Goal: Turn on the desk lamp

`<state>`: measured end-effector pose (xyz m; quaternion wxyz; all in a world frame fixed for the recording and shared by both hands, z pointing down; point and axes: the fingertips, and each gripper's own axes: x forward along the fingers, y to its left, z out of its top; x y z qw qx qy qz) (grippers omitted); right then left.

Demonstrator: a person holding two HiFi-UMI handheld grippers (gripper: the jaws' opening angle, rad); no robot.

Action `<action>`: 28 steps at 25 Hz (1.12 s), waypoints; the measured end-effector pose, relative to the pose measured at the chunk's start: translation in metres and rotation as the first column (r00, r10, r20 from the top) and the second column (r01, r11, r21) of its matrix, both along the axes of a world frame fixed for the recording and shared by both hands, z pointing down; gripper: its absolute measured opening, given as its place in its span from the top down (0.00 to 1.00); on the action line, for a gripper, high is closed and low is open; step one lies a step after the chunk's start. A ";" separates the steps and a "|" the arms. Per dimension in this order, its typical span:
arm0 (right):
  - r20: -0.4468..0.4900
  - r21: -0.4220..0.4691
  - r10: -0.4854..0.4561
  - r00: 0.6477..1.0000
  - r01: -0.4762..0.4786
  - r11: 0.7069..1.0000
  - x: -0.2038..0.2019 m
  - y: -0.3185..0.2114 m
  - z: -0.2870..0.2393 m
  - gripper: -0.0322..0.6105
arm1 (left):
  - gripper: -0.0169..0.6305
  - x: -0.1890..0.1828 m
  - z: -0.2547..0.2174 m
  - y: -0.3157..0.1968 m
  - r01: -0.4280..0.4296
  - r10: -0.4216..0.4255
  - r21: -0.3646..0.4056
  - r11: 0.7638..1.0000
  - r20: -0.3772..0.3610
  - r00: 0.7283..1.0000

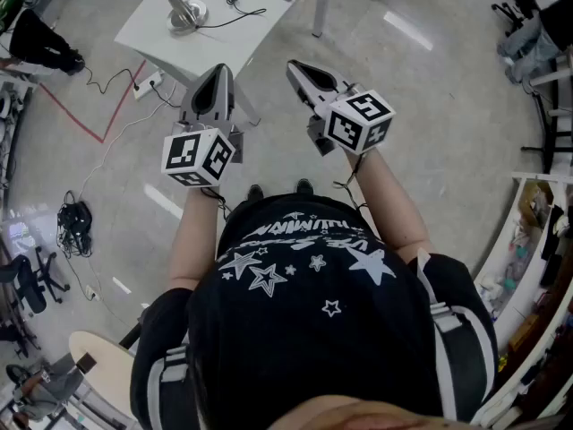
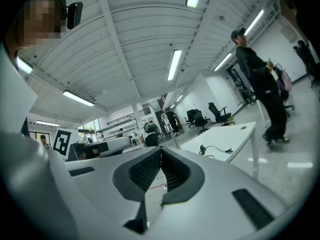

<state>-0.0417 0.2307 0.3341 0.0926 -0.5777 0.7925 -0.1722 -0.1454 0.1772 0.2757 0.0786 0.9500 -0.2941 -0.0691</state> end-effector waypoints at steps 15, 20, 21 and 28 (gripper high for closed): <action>0.013 -0.030 -0.049 0.999 0.050 0.998 0.041 -0.005 0.020 0.94 | 0.96 0.022 0.013 0.005 0.083 -0.083 0.005 0.997 0.039 0.996; -0.013 -0.041 -0.063 0.998 0.062 0.997 0.040 -0.021 0.026 0.94 | 0.96 0.021 0.022 -0.022 0.100 -0.100 -0.023 0.995 0.008 0.995; -0.019 -0.045 -0.061 0.998 0.060 0.997 0.042 -0.026 0.027 0.94 | 0.96 0.023 0.024 -0.028 0.100 -0.100 -0.031 0.995 0.001 0.995; -0.018 -0.052 -0.024 1.000 0.023 0.998 0.063 -0.078 0.025 0.94 | 0.96 0.042 0.029 -0.078 0.065 -0.065 -0.043 0.997 0.011 0.998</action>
